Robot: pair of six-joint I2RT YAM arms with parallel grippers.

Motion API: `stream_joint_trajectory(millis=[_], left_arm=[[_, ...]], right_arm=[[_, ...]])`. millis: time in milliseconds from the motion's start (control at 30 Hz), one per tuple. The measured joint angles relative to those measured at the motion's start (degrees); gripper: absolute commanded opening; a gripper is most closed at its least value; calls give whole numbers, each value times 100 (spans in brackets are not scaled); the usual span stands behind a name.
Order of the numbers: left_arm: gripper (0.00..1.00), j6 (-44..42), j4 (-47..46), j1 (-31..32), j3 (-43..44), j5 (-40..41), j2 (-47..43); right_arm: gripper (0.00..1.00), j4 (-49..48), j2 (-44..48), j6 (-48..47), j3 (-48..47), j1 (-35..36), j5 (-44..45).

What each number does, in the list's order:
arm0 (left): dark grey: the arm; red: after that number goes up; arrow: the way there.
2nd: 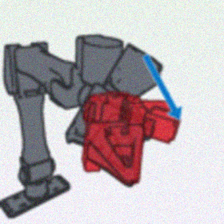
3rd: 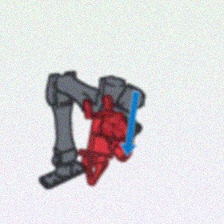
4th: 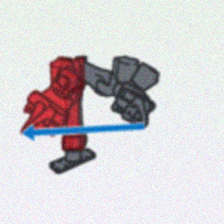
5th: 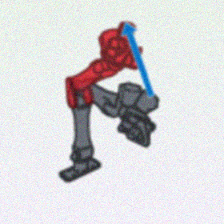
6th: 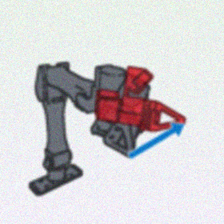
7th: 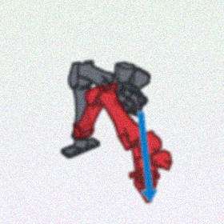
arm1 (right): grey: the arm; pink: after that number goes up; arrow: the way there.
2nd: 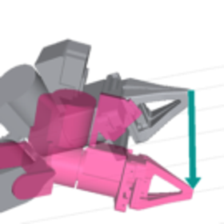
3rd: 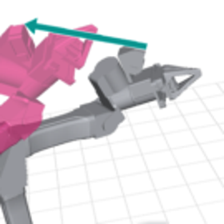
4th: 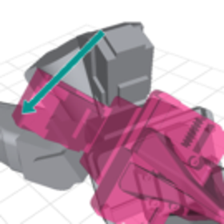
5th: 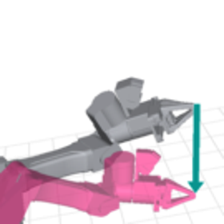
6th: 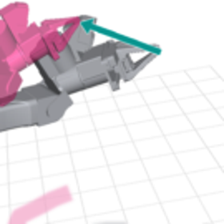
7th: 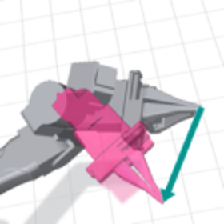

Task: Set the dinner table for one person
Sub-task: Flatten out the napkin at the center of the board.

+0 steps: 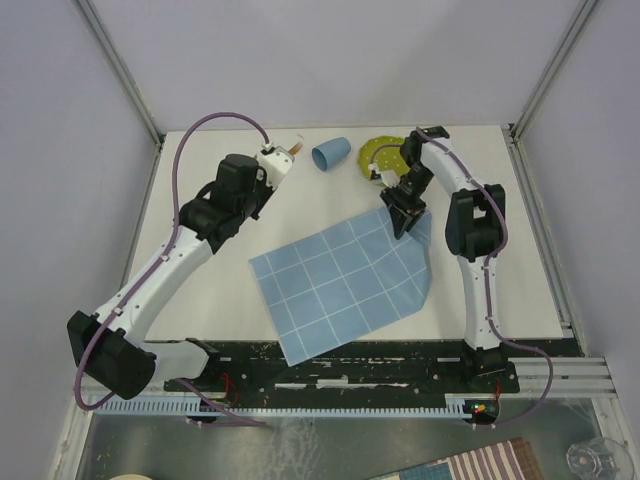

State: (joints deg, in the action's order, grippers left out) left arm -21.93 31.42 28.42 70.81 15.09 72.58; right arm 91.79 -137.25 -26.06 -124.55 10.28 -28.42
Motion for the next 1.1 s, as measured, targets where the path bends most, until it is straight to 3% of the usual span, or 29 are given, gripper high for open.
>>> stream_joint_trajectory(millis=[33, 100, 500, 833, 1100], left_arm=[[25, -2, -9, 0, -17, 11, 0], [26, -2, -11, 2, -55, 55, -4], [25, -63, -22, 4, -225, 190, -175], [25, -66, -24, 7, -275, 197, -199], [24, -66, -24, 7, -275, 197, -199]], right_arm=[[8, 0, 0, -50, 37, 122, 28], [2, 2, 0, -63, 157, 326, 44], [2, 2, 271, -442, 184, 326, -623], [2, 0, 2035, -1193, 282, 557, -2433], [2, 0, 2194, -1189, 487, 535, -3298]])
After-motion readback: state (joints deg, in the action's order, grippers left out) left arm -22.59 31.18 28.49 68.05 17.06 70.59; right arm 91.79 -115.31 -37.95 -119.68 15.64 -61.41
